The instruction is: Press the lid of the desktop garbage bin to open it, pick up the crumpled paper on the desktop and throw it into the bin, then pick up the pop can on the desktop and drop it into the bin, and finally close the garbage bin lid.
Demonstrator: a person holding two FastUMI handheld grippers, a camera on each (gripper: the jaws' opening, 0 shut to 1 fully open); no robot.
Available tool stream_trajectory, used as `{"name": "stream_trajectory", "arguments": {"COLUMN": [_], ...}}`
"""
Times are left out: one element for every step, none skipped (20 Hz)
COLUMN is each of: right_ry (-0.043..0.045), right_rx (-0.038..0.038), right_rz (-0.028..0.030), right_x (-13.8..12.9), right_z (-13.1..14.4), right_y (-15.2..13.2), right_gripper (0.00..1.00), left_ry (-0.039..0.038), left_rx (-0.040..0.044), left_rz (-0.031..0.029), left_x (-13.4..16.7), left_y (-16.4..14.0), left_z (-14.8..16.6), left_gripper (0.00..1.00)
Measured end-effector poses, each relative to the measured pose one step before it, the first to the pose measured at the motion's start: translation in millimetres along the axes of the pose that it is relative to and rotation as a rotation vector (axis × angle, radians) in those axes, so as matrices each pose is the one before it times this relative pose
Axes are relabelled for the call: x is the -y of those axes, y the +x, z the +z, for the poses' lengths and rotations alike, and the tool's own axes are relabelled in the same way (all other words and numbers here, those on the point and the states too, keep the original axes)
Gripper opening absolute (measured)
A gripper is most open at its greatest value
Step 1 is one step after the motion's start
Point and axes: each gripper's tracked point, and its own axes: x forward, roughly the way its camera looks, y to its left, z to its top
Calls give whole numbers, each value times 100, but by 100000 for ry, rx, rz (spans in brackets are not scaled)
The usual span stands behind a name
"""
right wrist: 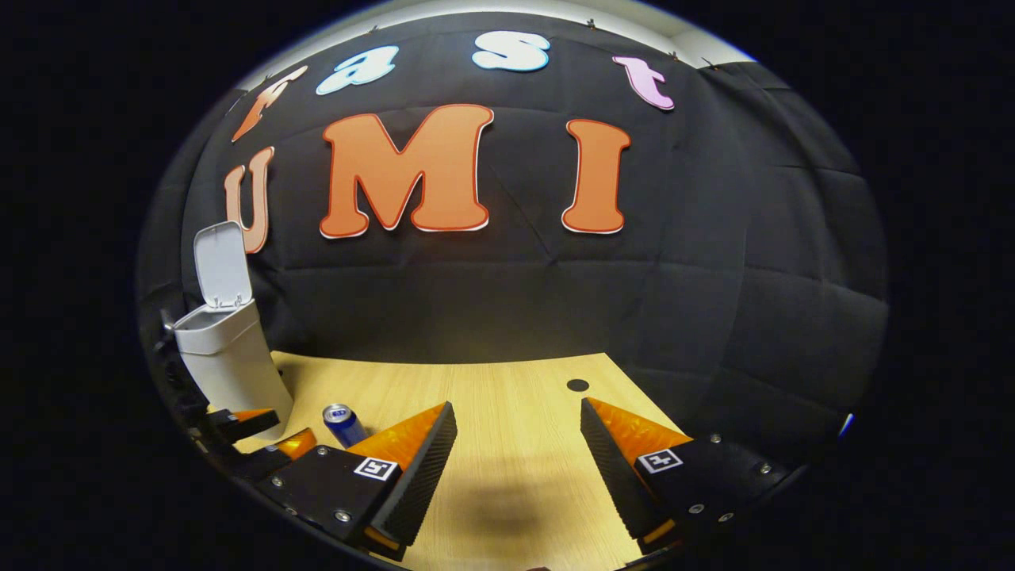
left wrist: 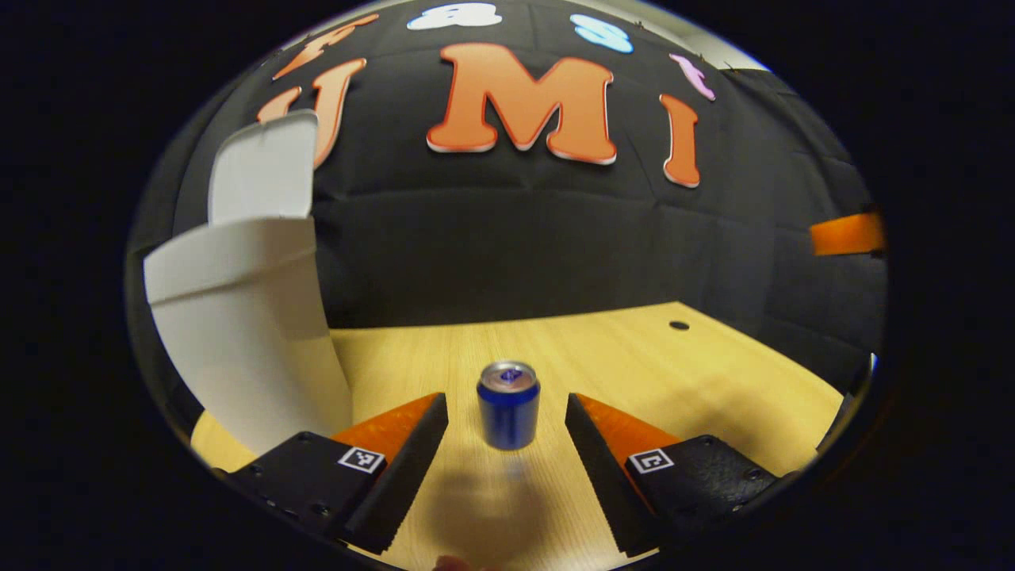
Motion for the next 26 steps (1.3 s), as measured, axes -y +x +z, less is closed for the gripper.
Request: {"name": "stream_trajectory", "arguments": {"right_ry": [-963, -430, -540, -35, 278, 397, 13, -169, 12, -76, 320, 508, 584, 41, 184, 462, 425, 748, 843, 846, 707, 919, 785, 814, 750, 933], "right_rx": [-676, -658, -203, -108, 109, 96, -347, 88, -264, 204, -303, 149, 489, 844, 628, 567, 252, -143, -163, -80, 132, 598, 654, 963, 431, 137], "right_rz": [-135, 458, -361, -48, -264, -29, -235, -191, -139, -347, 8, 27, 678, 332, 956, 1383, 868, 1304, 1391, 1410, 1160, 1132, 1380, 1210, 1155, 910], "right_x": [-80, 14, 124, -8, -41, 19, 4, 53, 104, 224, 30, -79, -246, -263, -303, -520, -389, -532, -612, -612, -486, -609, -562, -567, -398, -360], "right_z": [59, -110, 39, 134, 196, 189, -51, 17, -82, 28, 43, 104, 322, 340, 223, 217, 120, 18, -104, 7, -89, 124, 95, 176, 155, 149], "right_y": [51, -153, -101, -160, -180, -296, -194, -120, -298, -131, 53, 62, 63, 79, 74, 208, 246, 259, 342, 221, 258, 263, 123, 144, 129, 69], "right_gripper": [94, 94, 94, 94, 94, 94, 94, 94, 94, 94, 94, 94, 94, 94, 94, 94, 94, 94, 94, 94, 94, 94, 94, 94, 94, 94], "left_ry": [433, 1300, 2117, 2186, 1313, 613, 1001, 1406, -128, -668, -515, -309, -1134, -1272, -1521, -1766, -1196, -34, -150, 925, 133, 482, -496, -955, -1031, -783], "left_rx": [-1421, -919, -453, -634, -993, -1465, 346, 1235, 693, -554, -891, 194, 939, 2945, 4350, 4823, 1991, 2462, 1738, 1198, 1307, -520, 501, -1310, 1784, 1664], "left_rz": [353, 1037, 1196, 754, 50, -1206, -747, 351, -829, 447, 575, 1525, 214, 1273, 418, 1436, 144, 2284, 698, 2057, 1127, 1904, 1802, 2983, 2209, 4775], "left_x": [38, -112, -85, -152, 207, 483, 249, -189, 60, -288, -199, -461, 86, -471, -428, -592, -273, -877, -633, -1162, -1344, -1692, -2324, -2284, -2539, -2329], "left_y": [2261, 1900, 1544, 1580, 1192, 569, 465, 513, 280, -87, -313, -460, -555, -938, -896, -1331, -1860, -1899, -1400, -1209, -1454, -751, -485, 11, -181, 269], "left_z": [-1145, -740, -476, -571, -609, -355, -49, 197, 121, -149, -22, 455, 984, 1495, 1873, 2395, 1714, 1767, 1575, 1954, 3035, 2497, 2304, 1429, 2039, 1237], "left_gripper": [96, 96, 96, 96, 96, 96, 96, 96, 95, 88, 86, 84, 83, 83, 82, 81, 81, 80, 81, 80, 80, 80, 80, 80, 80, 80]}}
